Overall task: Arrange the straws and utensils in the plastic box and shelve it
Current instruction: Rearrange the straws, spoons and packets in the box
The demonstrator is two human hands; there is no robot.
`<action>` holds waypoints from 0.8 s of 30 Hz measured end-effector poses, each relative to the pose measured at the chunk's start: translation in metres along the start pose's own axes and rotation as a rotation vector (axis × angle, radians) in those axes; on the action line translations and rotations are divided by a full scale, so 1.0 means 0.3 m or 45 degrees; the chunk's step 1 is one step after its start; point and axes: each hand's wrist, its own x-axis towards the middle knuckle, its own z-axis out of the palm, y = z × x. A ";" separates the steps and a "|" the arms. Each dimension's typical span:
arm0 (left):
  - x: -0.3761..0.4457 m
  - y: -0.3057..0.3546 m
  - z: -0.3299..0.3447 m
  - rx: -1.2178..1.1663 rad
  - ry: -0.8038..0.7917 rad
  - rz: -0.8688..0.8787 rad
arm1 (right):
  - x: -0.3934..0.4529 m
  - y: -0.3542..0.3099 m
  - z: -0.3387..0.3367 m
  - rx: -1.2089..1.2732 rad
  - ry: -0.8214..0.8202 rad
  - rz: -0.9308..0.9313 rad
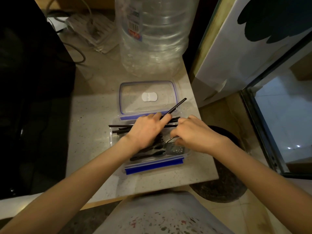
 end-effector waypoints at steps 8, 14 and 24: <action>-0.023 -0.027 0.007 -0.143 0.003 -0.086 | 0.068 -0.038 -0.016 -0.110 -0.079 0.172; -0.035 -0.042 0.006 -0.411 -0.048 -0.110 | 0.078 -0.022 0.013 0.010 -0.068 0.192; -0.121 0.043 -0.074 -0.092 0.240 -0.100 | 0.087 -0.022 0.040 -0.088 -0.004 0.188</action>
